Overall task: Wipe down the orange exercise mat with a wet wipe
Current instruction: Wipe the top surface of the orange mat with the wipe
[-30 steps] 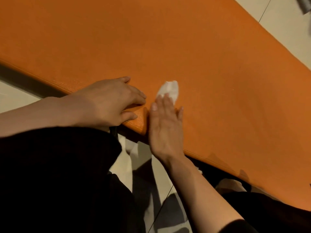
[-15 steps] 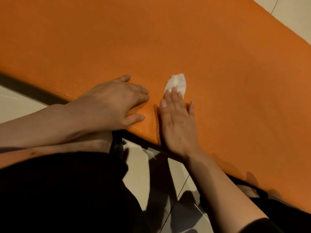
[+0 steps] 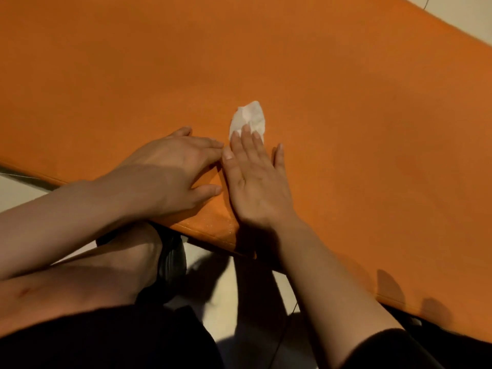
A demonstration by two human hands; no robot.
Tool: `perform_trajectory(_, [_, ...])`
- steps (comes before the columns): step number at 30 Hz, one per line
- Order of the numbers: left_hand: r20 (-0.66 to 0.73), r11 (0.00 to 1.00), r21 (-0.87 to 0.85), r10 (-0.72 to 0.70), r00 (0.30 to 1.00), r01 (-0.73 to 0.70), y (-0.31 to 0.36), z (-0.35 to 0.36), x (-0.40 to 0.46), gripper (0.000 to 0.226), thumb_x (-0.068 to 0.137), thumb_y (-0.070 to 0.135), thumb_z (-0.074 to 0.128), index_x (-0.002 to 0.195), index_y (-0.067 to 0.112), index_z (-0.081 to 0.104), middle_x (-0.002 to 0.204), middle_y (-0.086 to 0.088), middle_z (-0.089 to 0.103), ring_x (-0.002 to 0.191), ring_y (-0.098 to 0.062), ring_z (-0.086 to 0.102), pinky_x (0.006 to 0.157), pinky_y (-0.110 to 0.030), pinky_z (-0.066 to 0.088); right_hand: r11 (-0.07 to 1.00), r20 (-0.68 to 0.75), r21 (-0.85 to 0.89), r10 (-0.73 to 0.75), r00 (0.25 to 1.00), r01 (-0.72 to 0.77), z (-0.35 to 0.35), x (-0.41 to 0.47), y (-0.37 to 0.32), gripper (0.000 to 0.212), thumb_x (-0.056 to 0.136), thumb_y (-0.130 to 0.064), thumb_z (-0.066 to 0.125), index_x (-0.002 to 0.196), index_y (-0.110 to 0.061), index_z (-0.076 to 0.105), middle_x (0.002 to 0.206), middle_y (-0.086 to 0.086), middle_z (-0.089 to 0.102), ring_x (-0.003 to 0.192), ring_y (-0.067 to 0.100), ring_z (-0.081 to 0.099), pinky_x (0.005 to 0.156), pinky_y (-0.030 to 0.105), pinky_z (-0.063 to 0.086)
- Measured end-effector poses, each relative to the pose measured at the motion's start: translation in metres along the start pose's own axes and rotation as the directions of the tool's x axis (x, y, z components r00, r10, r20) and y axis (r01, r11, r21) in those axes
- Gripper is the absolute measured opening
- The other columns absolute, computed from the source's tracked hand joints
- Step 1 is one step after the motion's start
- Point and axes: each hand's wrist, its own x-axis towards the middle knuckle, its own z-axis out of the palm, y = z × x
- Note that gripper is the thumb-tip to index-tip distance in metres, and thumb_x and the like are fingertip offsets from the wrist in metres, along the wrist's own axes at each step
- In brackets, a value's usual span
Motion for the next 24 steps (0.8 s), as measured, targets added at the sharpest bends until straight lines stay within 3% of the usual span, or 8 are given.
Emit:
perform_trajectory(2, [0.006,1.000,-0.004,-0.022,1.000,0.022,-0.003,0.000,0.006,0.066,0.087,0.046,0.059,0.146,0.023,0.039,0.153,0.002,0.036,0.140,-0.014,0.034,0.114,-0.024,0.004,1.000,-0.011,0.000,0.010,1.000,-0.010,-0.004,0.002,0.010,0.060,0.101,-0.048,0.004,0.156,-0.024,0.006,0.162,-0.009,-0.006,0.146,0.002,-0.013,0.115,0.039,-0.022])
perform_trajectory(6, [0.023,0.999,0.034,-0.007,1.000,0.006,-0.009,-0.001,0.015,0.067,0.086,0.047,0.061,0.144,0.020,0.044,0.152,0.001,0.038,0.139,-0.015,0.036,0.117,-0.030,0.010,0.957,-0.142,-0.033,0.282,0.949,-0.289,-0.021,0.008,0.056,0.061,0.101,-0.047,0.004,0.156,-0.020,0.009,0.163,-0.007,-0.004,0.148,0.005,-0.009,0.117,0.043,-0.018])
perform_trajectory(8, [0.041,0.999,0.050,-0.006,0.999,0.004,-0.011,-0.002,0.023,0.067,0.086,0.050,0.059,0.145,0.021,0.043,0.153,0.002,0.036,0.140,-0.015,0.034,0.117,-0.032,0.010,0.933,-0.145,-0.046,0.348,0.926,-0.358,-0.024,0.016,0.063,0.062,0.102,-0.047,0.004,0.156,-0.017,0.007,0.163,-0.003,-0.005,0.148,0.009,-0.010,0.117,0.044,-0.018])
perform_trajectory(15, [0.132,0.997,0.073,-0.046,0.990,0.036,-0.008,-0.004,0.055,0.069,0.087,0.049,0.059,0.147,0.025,0.036,0.156,0.003,0.029,0.142,-0.011,0.028,0.118,-0.033,0.006,0.999,-0.017,-0.042,0.009,1.000,-0.010,-0.013,0.030,0.026,0.060,0.101,-0.048,0.003,0.156,-0.023,0.002,0.162,-0.007,-0.009,0.147,0.006,-0.014,0.115,0.042,-0.022])
perform_trajectory(17, [0.154,0.993,0.105,-0.070,0.986,0.054,-0.008,-0.006,0.058,0.073,0.089,0.051,0.056,0.151,0.025,0.028,0.159,0.006,0.022,0.145,-0.010,0.021,0.118,-0.030,0.003,0.992,-0.063,-0.103,0.070,0.996,-0.076,-0.021,0.034,0.047,0.060,0.101,-0.049,0.003,0.156,-0.024,0.003,0.162,-0.007,-0.007,0.148,0.006,-0.012,0.115,0.043,-0.021])
perform_trajectory(21, [0.183,0.991,0.099,-0.106,0.977,0.089,-0.004,-0.011,0.060,0.073,0.091,0.052,0.052,0.153,0.028,0.021,0.160,0.012,0.013,0.145,-0.008,0.011,0.110,-0.021,-0.006,0.920,-0.183,-0.103,0.356,0.916,-0.378,-0.037,0.042,0.085,0.063,0.102,-0.048,0.003,0.156,-0.017,0.002,0.163,-0.001,-0.007,0.149,0.012,-0.010,0.116,0.046,-0.019])
perform_trajectory(23, [0.196,0.990,0.110,-0.108,0.975,0.088,-0.003,-0.012,0.065,0.074,0.091,0.053,0.051,0.153,0.027,0.020,0.160,0.010,0.012,0.145,-0.009,0.011,0.114,-0.023,-0.003,0.926,-0.174,-0.093,0.347,0.921,-0.367,-0.035,0.049,0.076,0.063,0.102,-0.047,0.004,0.156,-0.014,0.002,0.163,0.002,-0.007,0.149,0.014,-0.011,0.117,0.045,-0.018])
perform_trajectory(24, [0.205,0.989,0.123,-0.109,0.973,0.085,-0.002,-0.013,0.068,0.075,0.091,0.054,0.050,0.153,0.026,0.020,0.160,0.009,0.012,0.145,-0.009,0.013,0.116,-0.026,-0.001,0.951,-0.151,-0.104,0.275,0.949,-0.292,-0.033,0.052,0.065,0.063,0.102,-0.047,0.004,0.156,-0.015,0.002,0.163,0.002,-0.007,0.149,0.015,-0.011,0.117,0.044,-0.018])
